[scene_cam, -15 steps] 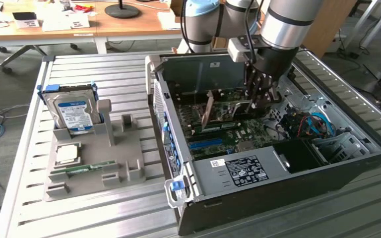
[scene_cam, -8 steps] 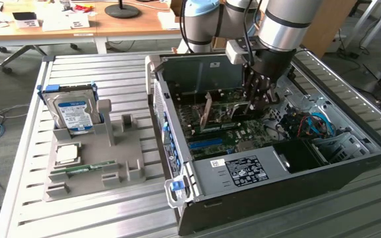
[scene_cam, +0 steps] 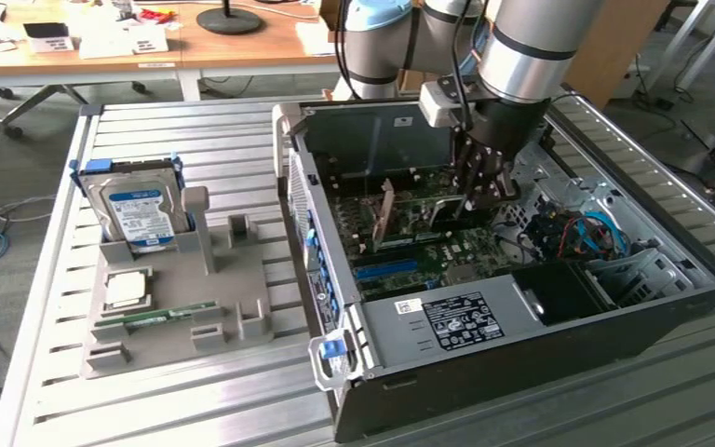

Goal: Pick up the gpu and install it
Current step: 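Insert the gpu into the slot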

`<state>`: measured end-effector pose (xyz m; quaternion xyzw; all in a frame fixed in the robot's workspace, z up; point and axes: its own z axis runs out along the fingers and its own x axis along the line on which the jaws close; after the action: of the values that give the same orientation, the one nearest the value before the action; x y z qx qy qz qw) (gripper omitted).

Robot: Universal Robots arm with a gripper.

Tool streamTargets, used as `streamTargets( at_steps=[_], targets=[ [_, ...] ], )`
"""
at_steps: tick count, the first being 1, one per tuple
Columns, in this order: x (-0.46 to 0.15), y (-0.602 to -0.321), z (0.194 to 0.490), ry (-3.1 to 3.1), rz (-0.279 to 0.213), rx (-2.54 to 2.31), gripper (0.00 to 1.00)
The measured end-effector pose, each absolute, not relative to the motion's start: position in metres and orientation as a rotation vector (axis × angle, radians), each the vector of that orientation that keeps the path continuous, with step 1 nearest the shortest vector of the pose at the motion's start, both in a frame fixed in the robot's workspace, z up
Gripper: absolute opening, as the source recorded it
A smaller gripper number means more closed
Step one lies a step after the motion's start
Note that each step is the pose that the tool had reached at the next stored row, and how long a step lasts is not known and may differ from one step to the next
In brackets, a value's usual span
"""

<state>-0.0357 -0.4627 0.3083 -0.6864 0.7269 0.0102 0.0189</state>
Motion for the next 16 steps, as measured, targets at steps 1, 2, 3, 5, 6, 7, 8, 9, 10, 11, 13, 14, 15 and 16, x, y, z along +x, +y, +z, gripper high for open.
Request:
streamTargets(
  at_steps=[1,2,3,5,6,7,8,9,10,11,13,14,15,16],
  targets=[
    [-0.0358,-0.4627,0.3083,2.257,0.032,-2.131,0.27],
    [-0.0358,-0.4627,0.3082,2.256,0.032,-2.131,0.27],
    [-0.0358,-0.4627,0.3081,2.256,0.032,-2.13,0.27],
    [-0.037,-0.4626,0.308,2.257,0.032,-2.13,0.27],
    [-0.038,-0.4626,0.3079,2.256,0.032,-2.13,0.27],
    [-0.0393,-0.4626,0.3077,2.256,0.032,-2.13,0.27],
    [-0.0407,-0.4626,0.3076,2.256,0.032,-2.13,0.27],
    [-0.0421,-0.4626,0.3075,2.256,0.032,-2.13,0.27],
    [-0.0433,-0.4626,0.3075,2.256,0.032,-2.13,0.27],
    [-0.0438,-0.4626,0.3075,2.257,0.032,-2.13,0.27],
    [-0.0438,-0.4626,0.3075,2.256,0.032,-2.13,0.27],
    [-0.0438,-0.4626,0.3075,2.256,0.032,-2.13,0.27],
    [-0.0438,-0.4627,0.3075,2.256,0.032,-2.13,0.27],
    [-0.0438,-0.4626,0.3075,2.256,0.032,-2.13,0.27]
  ],
)
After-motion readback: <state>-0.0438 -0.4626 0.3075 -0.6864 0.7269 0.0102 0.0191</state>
